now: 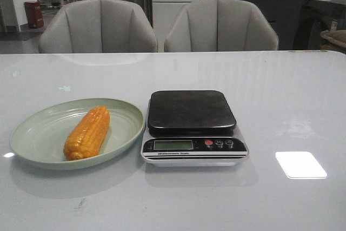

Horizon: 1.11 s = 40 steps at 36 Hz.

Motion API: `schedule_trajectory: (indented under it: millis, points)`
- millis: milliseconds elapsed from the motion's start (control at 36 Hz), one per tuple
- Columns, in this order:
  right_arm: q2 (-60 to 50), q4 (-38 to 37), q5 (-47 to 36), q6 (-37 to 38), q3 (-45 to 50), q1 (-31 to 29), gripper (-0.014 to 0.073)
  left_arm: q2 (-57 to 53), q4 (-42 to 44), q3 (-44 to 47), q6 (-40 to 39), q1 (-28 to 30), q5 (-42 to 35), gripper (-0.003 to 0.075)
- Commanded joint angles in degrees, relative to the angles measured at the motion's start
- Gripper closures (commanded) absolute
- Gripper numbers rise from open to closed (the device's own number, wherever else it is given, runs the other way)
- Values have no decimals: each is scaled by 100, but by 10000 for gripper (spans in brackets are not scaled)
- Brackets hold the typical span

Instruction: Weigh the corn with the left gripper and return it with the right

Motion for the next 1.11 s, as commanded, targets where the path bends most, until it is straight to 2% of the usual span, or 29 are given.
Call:
schedule_trajectory:
  millis: [0,389,528,806,889,1028,1083]
  points:
    - [-111,-82,-482,3,59,-37,380,-113,-49,177,-14,15,-456,607]
    - [-111,-82,-482,3,59,-37,380,-113,-49,177,-14,15,-456,607]
    - [-111,-82,-482,3,59,-37,380,-113,735,177,136,15,-141,607]
    - [-111,-82,-482,3,59,-37,380,-113,763,177,136,15,-7,607]
    - [-111,-82,-482,3,59,-37,380,-113,647,177,136,15,-300,607]
    - [-111,-82,-482,3,59,-37,380,-113,-3,93,102,15,-2113,607]
    - [-111,-82,-482,3,59,-37,380,-91,-119,-230,-153,4,-1938,607]
